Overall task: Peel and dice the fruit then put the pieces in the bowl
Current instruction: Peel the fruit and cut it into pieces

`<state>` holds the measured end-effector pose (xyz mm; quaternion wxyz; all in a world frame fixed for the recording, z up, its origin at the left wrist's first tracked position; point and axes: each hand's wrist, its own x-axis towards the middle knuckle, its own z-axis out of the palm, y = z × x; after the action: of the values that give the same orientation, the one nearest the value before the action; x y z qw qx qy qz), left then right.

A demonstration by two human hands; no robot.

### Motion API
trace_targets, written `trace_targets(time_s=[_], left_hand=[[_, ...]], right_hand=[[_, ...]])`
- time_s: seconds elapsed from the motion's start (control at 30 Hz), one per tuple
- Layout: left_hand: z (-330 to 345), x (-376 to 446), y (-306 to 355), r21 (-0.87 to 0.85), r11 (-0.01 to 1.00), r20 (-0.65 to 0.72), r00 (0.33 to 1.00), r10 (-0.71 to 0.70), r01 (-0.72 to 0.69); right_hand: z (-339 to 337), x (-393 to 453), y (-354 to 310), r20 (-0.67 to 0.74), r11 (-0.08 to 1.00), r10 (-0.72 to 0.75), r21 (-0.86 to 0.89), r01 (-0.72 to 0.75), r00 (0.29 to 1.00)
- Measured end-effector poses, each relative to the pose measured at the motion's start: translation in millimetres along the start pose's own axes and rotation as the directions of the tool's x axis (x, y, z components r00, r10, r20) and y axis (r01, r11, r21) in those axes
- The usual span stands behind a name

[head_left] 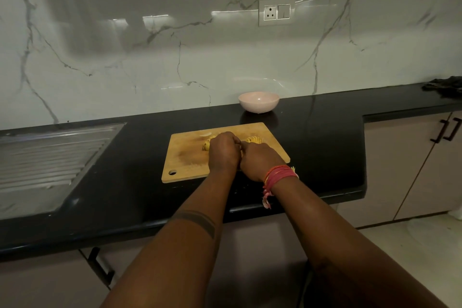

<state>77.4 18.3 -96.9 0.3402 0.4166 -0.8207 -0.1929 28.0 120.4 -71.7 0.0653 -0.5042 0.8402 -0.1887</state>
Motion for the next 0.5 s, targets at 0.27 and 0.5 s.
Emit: trace_targets(time_s=[0.27,0.5], left_hand=[[1,1,3,-0.032,0.996,0.004,0.997,-0.081,0.081],[-1,-6,2,-0.036,0.998,0.031,0.998,-0.057,0.058]], right_hand=[[-11,-30,13,0.041,1.000,-0.018,0.017,0.017,0.999],[-9,-49,28,-0.014,0.998,-0.002,0.065,0.003,1.000]])
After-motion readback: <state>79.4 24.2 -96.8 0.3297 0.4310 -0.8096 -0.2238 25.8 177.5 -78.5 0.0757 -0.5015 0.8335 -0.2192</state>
